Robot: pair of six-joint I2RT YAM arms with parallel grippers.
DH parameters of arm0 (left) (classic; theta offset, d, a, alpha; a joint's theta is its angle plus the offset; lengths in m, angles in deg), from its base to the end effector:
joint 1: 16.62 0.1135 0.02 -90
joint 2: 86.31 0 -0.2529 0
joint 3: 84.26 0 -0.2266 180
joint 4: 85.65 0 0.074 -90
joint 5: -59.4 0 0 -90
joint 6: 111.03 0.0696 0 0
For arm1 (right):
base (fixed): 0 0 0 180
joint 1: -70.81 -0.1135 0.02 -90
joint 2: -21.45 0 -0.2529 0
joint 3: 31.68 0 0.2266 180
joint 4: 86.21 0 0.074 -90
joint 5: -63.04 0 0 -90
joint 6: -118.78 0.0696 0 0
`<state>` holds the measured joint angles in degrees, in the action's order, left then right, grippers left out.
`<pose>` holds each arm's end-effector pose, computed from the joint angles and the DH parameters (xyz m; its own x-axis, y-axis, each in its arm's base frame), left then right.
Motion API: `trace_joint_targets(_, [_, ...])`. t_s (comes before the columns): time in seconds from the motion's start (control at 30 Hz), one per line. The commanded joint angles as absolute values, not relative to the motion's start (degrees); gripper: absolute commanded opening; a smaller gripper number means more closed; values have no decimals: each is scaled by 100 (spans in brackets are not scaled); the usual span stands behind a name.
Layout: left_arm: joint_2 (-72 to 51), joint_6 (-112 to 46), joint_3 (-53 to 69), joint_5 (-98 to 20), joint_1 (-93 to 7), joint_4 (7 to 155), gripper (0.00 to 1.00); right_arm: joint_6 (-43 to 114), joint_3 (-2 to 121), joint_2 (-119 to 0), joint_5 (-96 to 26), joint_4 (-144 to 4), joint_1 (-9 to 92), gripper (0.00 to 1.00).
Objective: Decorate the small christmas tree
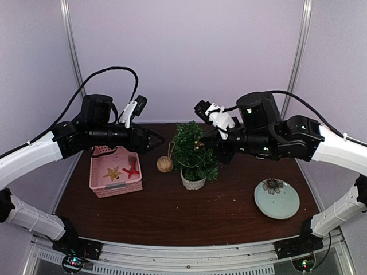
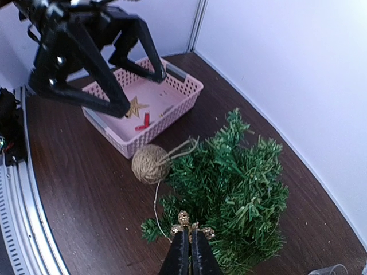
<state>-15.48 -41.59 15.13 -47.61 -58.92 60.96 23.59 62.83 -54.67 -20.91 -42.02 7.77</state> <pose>0.2001 -0.2096 0.3346 -0.5730 0.0673 -0.8168 0.6842 0.5880 -0.4315 0.1440 0.2670 0.3682 -0.1202 -0.4348 -0.8925 -0.8577 0.4981 -0.1271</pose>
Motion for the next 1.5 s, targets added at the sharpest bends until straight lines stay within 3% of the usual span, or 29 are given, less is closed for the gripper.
trace_joint_targets(0.0, [-1673, -4149, 1594, -4624, -5837, 6276, 98, 2010, 6529, -5788, -1450, -3638, 663, 0])
trace_joint_targets(0.4, [-1670, -4151, 1651, -4673, -5811, 6304, 98, 2650, 5684, -4789, -1239, -4261, 689, 0])
trace_joint_targets(0.63, [-1548, -4134, 1555, -4751, -5799, 6336, 97, 3457, 5209, -4427, -1397, -4518, 1238, 0])
trace_joint_targets(0.87, [-1511, -4107, 1508, -4765, -5793, 6327, 98, 3296, 4842, -4337, -2227, -5111, 1293, 0])
trace_joint_targets(1.13, [-1521, -4094, 1526, -4755, -5785, 6337, 98, 3254, 4870, -4500, -1507, -5094, 1309, 0])
trace_joint_targets(1.47, [-1425, -4073, 1474, -4746, -5783, 6371, 98, 3654, 4843, -4756, -1638, -5128, 1655, 0])
